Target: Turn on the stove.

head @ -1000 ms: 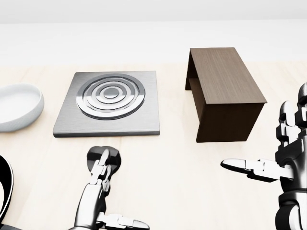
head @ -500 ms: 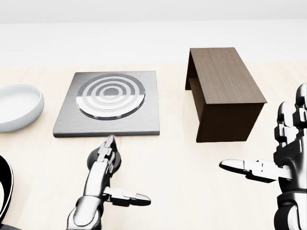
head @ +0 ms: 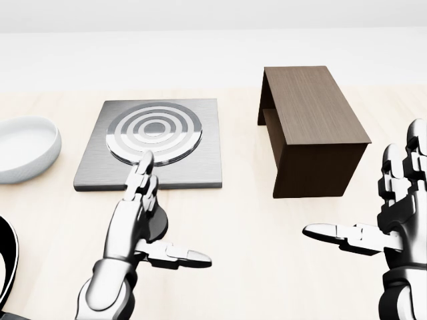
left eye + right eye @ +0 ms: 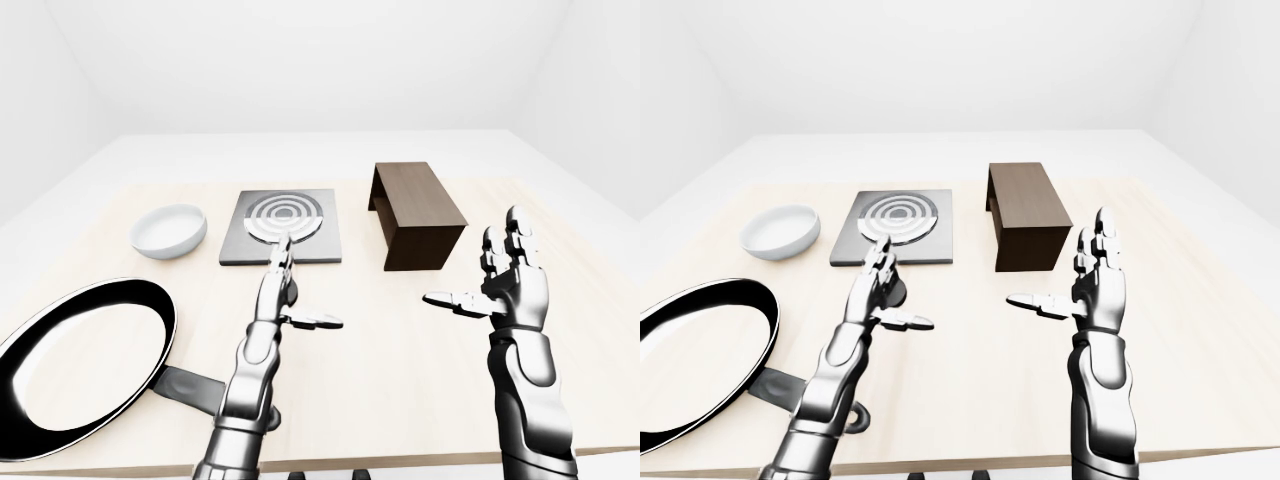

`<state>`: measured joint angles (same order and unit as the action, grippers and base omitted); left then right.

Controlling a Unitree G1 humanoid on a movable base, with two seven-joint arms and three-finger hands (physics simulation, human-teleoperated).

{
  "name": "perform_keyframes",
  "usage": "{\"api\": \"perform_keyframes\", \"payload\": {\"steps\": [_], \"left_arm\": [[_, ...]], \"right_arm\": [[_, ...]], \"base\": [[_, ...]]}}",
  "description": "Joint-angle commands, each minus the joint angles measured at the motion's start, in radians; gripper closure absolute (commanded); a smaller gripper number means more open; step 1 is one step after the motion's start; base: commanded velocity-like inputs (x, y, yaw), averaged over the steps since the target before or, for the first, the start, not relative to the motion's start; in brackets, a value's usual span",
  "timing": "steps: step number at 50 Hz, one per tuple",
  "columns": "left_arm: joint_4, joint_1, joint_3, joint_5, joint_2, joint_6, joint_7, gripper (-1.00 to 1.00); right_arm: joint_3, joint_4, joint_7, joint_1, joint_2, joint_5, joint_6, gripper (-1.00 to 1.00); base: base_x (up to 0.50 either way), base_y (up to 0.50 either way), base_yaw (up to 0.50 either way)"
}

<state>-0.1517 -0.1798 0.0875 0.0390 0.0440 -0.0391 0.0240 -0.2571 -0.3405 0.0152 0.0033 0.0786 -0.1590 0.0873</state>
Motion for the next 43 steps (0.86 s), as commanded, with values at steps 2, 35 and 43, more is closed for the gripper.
{"api": "perform_keyframes", "payload": {"steps": [2, 35, 43], "left_arm": [[0.511, 0.21, 0.082, 0.015, -0.01, -0.048, -0.002, -1.0], [0.365, 0.26, 0.013, 0.051, -0.015, 0.126, -0.156, -1.0], [0.311, 0.256, 0.002, 0.025, -0.015, 0.126, -0.149, -1.0]], "right_arm": [[0.001, -0.008, -0.001, 0.003, -0.002, 0.0, 0.0, -1.0], [0.006, -0.007, -0.003, 0.001, -0.004, 0.004, 0.0, -1.0], [0.014, -0.007, -0.003, 0.007, -0.007, 0.008, 0.0, -1.0]], "base": [[0.0, 0.0, 0.0], [0.0, 0.0, 0.0], [0.0, 0.0, 0.0]]}}
